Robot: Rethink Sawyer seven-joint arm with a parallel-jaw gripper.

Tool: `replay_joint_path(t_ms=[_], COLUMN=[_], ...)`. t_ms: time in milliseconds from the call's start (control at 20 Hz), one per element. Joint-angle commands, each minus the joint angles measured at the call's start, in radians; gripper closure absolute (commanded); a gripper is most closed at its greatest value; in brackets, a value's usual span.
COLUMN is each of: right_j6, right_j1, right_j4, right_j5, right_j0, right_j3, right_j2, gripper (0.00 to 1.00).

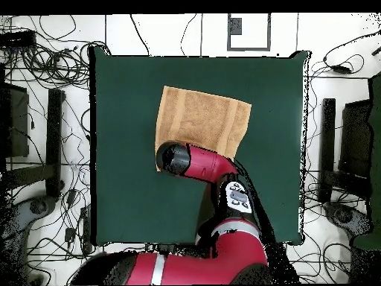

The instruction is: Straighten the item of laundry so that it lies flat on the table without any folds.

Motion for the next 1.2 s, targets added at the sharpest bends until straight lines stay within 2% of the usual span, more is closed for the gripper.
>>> replay_joint_path(t_ms=[50, 1000, 1200], right_j6=[0.267, 0.258, 0.232], right_j1=[0.044, 0.047, 0.037], right_j4=[0.084, 0.142, 0.116], right_j5=[-0.04, -0.005, -0.01], right_j0=[0.062, 0.058, 0.034], right_j3=[0.029, 0.044, 0.068], right_j2=[0.159, 0.144, 0.116], gripper=[0.0, 0.0, 0.0])
